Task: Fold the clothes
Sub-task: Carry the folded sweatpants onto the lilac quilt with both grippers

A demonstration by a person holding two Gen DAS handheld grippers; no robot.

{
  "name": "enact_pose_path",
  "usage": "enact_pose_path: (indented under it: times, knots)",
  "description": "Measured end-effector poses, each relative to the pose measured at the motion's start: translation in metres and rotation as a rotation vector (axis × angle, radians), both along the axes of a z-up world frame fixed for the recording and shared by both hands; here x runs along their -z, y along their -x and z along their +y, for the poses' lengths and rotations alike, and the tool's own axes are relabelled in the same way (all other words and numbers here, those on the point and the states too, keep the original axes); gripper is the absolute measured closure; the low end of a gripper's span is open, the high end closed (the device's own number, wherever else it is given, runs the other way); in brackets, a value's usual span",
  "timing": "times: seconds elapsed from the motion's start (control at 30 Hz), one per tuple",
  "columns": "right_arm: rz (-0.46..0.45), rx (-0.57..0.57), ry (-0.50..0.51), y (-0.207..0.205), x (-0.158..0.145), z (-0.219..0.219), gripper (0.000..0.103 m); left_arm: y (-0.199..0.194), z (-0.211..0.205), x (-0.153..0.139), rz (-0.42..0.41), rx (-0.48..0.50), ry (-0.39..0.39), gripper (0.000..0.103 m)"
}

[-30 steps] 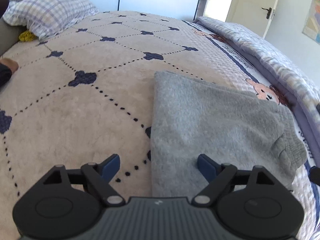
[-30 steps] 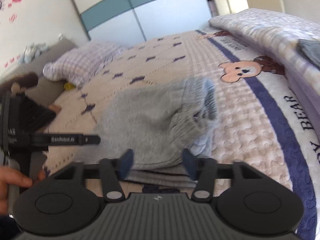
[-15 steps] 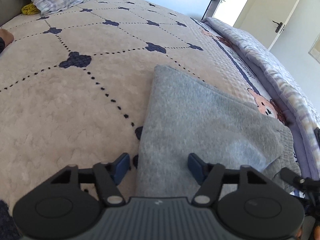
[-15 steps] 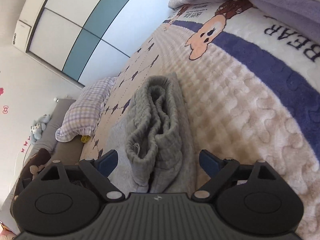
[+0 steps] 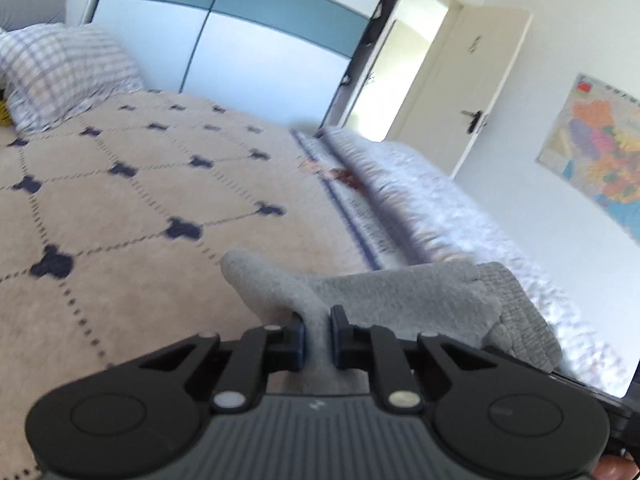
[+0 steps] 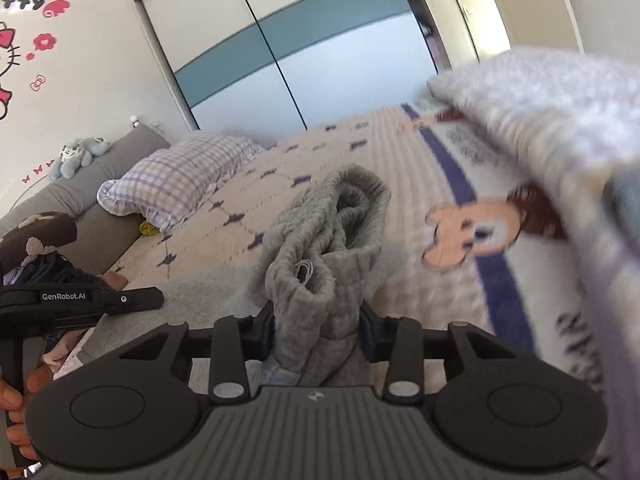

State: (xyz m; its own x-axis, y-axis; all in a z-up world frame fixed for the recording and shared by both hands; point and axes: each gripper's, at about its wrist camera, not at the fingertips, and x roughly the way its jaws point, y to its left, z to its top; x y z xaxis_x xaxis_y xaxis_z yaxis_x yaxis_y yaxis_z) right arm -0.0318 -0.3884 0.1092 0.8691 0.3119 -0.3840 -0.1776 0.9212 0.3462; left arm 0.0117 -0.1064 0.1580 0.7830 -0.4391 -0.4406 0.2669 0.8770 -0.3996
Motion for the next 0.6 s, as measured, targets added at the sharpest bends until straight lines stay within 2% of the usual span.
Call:
enact_pose_path:
  times: [0.1, 0.17, 0.23, 0.3, 0.4, 0.47, 0.53, 0.57, 0.6]
  knots:
    - [-0.127, 0.073, 0.057, 0.02, -0.056, -0.053, 0.061, 0.004, -0.046, -0.04, -0.088, 0.096, 0.134, 0.091]
    - [-0.195, 0.14, 0.089, 0.04, -0.088, -0.093, 0.061, 0.01, -0.085, -0.055, -0.123, 0.171, 0.223, 0.09]
    - [-0.223, 0.217, 0.119, 0.058, -0.109, -0.137, 0.06, 0.016, -0.129, -0.053, -0.084, 0.229, 0.287, 0.089]
    - [-0.217, 0.296, 0.146, 0.072, -0.12, -0.181, 0.06, 0.021, -0.185, -0.035, 0.017, 0.282, 0.281, 0.089]
    - [-0.112, 0.412, 0.181, 0.082, -0.105, -0.248, 0.058, 0.041, -0.267, 0.014, 0.153, 0.377, 0.141, 0.089]
    - [0.022, 0.479, 0.158, 0.081, -0.07, -0.288, 0.057, 0.055, -0.308, 0.054, 0.197, 0.422, 0.0, 0.086]
    - [0.209, 0.55, 0.139, 0.07, -0.016, -0.318, 0.053, 0.063, -0.309, 0.068, 0.123, 0.41, -0.008, 0.08]
    - [0.241, 0.571, 0.131, 0.07, 0.003, -0.323, 0.049, 0.067, -0.309, 0.075, 0.085, 0.404, -0.012, 0.075]
    - [0.224, 0.587, 0.108, 0.075, 0.015, -0.326, 0.047, 0.06, -0.305, 0.074, 0.111, 0.417, 0.0, 0.075]
